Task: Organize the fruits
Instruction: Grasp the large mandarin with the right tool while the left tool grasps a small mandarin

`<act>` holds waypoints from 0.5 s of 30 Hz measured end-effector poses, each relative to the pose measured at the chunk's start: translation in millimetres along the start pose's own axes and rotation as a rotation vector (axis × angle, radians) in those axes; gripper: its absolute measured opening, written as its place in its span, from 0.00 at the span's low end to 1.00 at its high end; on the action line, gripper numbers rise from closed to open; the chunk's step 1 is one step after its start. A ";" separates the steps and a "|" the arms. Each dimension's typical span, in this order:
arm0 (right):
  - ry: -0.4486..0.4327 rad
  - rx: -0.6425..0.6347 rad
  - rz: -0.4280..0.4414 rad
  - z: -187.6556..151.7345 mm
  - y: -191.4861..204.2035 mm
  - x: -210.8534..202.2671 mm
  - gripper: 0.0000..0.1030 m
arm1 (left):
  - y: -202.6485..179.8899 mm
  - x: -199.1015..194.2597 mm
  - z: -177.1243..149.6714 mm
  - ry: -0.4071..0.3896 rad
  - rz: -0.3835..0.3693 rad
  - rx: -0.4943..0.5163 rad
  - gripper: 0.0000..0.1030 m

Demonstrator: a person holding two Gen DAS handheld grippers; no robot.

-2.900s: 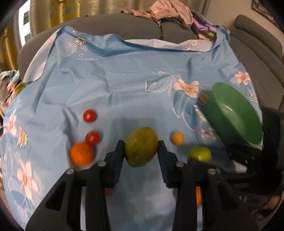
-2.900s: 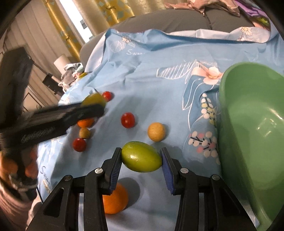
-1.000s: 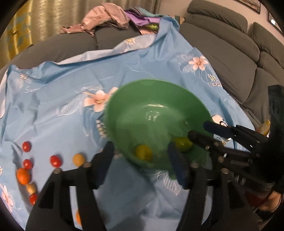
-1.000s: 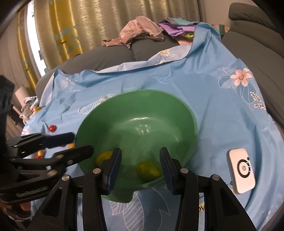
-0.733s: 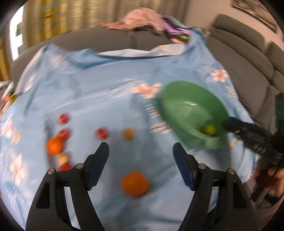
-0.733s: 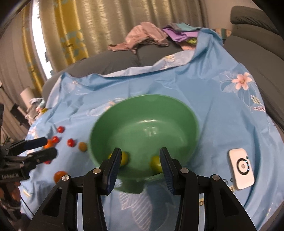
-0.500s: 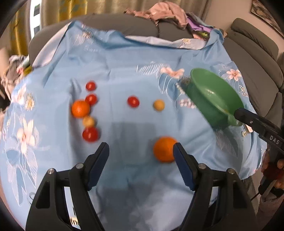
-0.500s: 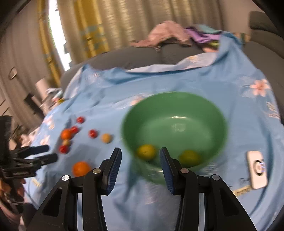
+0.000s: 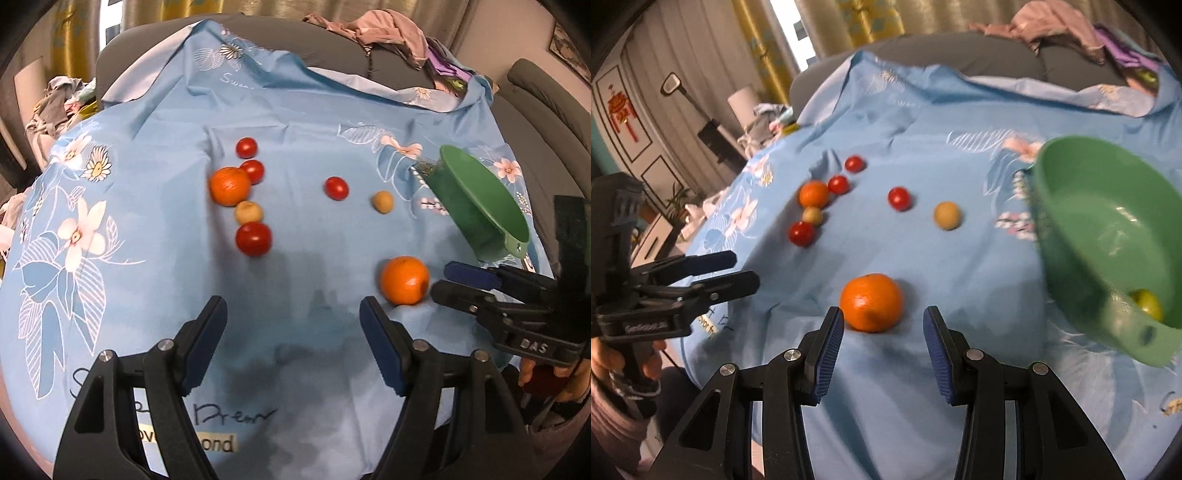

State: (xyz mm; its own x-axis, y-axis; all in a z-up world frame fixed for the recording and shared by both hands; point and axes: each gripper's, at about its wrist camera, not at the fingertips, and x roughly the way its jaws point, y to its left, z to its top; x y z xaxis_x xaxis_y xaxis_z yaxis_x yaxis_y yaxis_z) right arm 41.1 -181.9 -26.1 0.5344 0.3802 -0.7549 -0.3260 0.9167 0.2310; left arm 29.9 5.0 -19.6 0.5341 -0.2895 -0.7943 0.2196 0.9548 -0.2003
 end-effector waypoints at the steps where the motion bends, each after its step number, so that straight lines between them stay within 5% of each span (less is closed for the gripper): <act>1: 0.012 0.002 0.003 3.0 0.8 5.9 0.44 | 2.9 0.4 0.1 0.000 0.000 -0.005 0.72; 15: 0.057 -0.044 0.030 36.0 7.8 41.8 0.43 | 31.5 20.1 34.2 -0.021 -0.016 -0.047 0.71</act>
State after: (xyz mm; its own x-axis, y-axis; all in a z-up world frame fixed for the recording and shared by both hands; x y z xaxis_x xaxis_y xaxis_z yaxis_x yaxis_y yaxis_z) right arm 88.9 -154.5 -33.8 0.4790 0.3984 -0.7822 -0.3754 0.8985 0.2277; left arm 75.4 26.9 -22.2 0.5476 -0.3053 -0.7790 0.1896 0.9521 -0.2399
